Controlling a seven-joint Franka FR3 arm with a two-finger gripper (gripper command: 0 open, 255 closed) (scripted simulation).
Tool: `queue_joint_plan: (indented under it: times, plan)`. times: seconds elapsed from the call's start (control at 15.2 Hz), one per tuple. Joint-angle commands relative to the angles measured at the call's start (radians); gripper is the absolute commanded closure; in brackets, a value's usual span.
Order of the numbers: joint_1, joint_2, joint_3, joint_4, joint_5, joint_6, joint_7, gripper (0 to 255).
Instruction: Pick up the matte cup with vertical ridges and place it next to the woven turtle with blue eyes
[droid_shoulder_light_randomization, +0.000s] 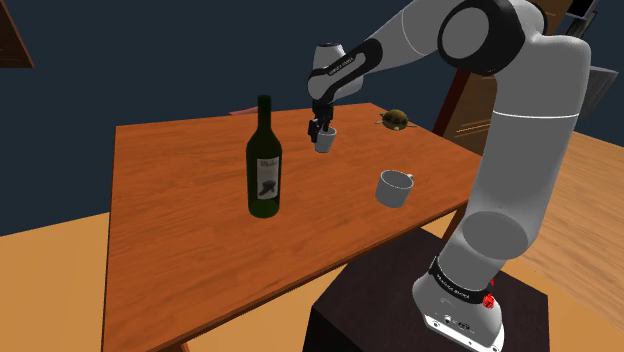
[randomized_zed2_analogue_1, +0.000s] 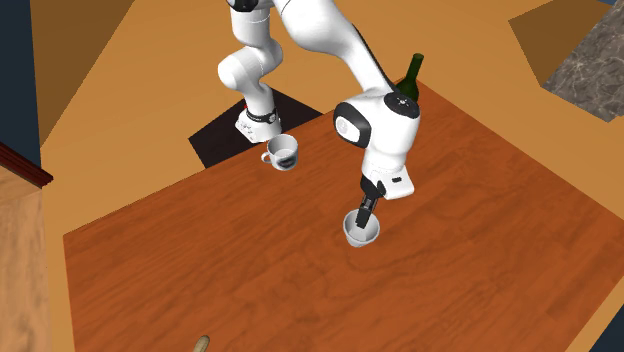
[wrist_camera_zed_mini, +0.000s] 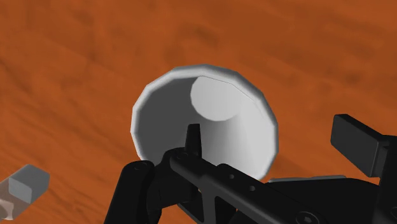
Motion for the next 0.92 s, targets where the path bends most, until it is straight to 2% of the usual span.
queue_joint_plan:
  times: [0.0, 0.26, 0.33, 0.86]
  plan:
    - [0.000, 0.000, 0.000, -0.001, 0.000, 0.002, 0.000, 0]
    - [0.000, 0.000, 0.000, -0.001, 0.000, 0.002, 0.000, 0]
    - [0.000, 0.000, 0.000, -0.001, 0.000, 0.002, 0.000, 255]
    - [0.000, 0.000, 0.000, -0.001, 0.000, 0.001, 0.000, 255]
